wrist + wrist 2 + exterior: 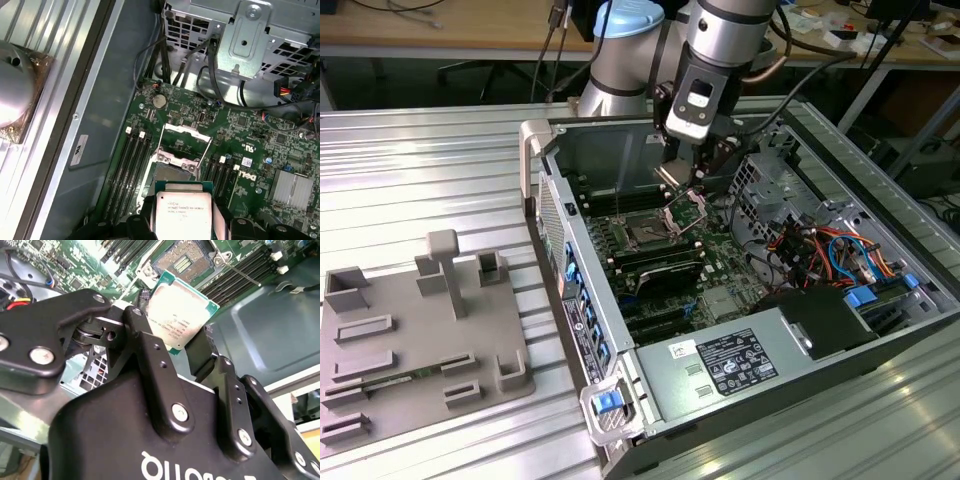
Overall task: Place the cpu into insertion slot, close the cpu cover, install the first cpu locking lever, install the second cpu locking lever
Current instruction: 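Place the cpu into insertion slot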
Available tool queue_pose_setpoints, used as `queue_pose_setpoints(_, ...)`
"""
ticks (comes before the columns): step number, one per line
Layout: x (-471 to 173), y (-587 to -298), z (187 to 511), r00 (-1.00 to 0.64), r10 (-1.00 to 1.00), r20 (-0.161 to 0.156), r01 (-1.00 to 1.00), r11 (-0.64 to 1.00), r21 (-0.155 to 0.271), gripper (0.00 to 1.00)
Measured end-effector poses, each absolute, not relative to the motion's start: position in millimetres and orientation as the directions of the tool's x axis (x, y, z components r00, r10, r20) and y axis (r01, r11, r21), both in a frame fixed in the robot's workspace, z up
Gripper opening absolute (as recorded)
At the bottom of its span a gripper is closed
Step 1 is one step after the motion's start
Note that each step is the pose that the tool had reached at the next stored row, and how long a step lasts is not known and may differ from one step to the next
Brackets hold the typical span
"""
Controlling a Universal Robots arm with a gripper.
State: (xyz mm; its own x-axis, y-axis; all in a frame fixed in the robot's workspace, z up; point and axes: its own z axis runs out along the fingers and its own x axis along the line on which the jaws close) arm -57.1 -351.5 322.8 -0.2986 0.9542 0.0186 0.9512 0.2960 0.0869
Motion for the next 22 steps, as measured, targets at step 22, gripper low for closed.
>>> queue_pose_setpoints(22,-63.3,-351.6,293.7,-0.056,0.998,0.018,0.995,0.055,0.084,0.55)
